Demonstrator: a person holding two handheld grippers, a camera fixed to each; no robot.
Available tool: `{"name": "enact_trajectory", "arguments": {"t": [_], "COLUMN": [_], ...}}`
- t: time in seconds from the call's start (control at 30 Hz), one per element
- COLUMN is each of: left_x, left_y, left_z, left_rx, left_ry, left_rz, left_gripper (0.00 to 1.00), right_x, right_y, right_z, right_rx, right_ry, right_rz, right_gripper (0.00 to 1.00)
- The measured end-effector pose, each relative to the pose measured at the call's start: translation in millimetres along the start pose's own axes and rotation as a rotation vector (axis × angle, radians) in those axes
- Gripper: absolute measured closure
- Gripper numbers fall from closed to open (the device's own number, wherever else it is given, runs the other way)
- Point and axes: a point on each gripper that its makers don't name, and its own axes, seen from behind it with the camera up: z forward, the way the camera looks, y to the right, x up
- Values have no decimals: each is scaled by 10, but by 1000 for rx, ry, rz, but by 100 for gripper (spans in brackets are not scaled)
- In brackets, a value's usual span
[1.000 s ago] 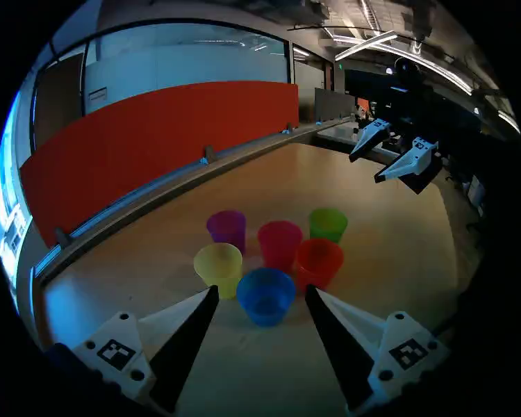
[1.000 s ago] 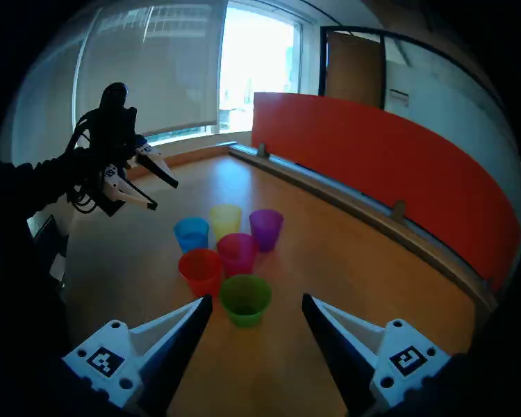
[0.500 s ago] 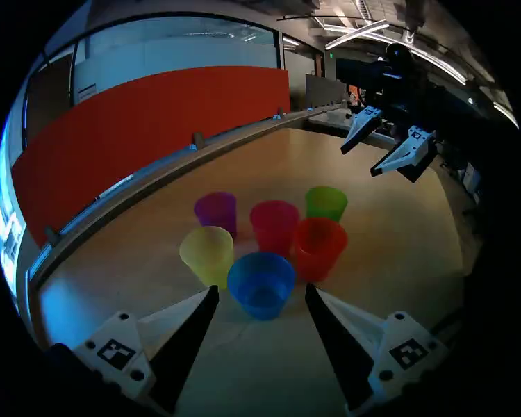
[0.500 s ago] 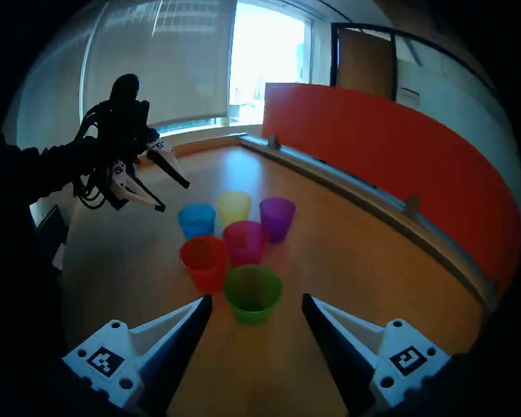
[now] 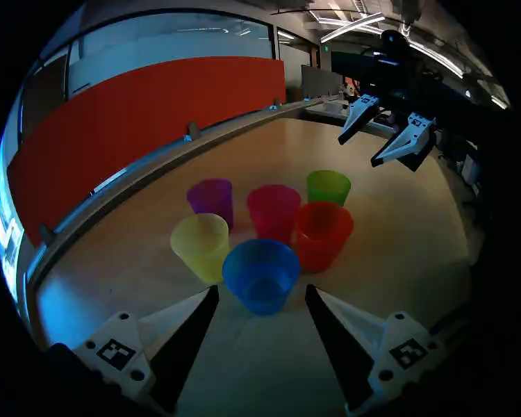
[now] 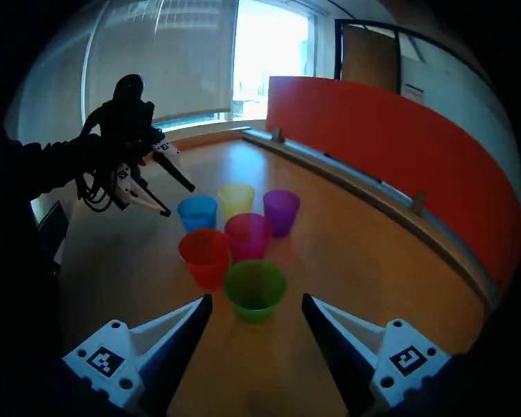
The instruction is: Pour water
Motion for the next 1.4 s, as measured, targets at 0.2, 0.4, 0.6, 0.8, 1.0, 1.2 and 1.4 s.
{"name": "enact_trajectory", "arguments": {"t": [0.2, 0.4, 0.6, 0.8, 1.0, 1.2, 1.4], "left_x": [-55, -96, -90, -71, -60, -43, -43], "left_y": [-23, -51, -66, -50, -33, -27, -19], "left_z": [94, 168, 230, 307, 386, 444, 472], "left_rx": [3, 2, -1, -13, -19, -24, -32], "left_ry": [-9, -9, -6, 1, 7, 15, 18], "left_rz": [3, -4, 1, 4, 13, -3, -21], "left_gripper": [7, 8, 8, 7, 8, 7, 7], "right_x": [-44, -57, -65, -70, -78, -78, -77], "right_y": [6, 14, 41, 38, 46, 57, 77], "right_z": [45, 88, 140, 180, 200, 214, 221], "right_rx": [6, 13, 12, 18, 22, 24, 22], "right_ry": [-8, -11, -15, -16, -20, -20, -20], "right_rz": [3, 8, 7, 8, 9, 14, 12], "right_gripper": [0, 0, 0, 0, 0, 0, 0]}}
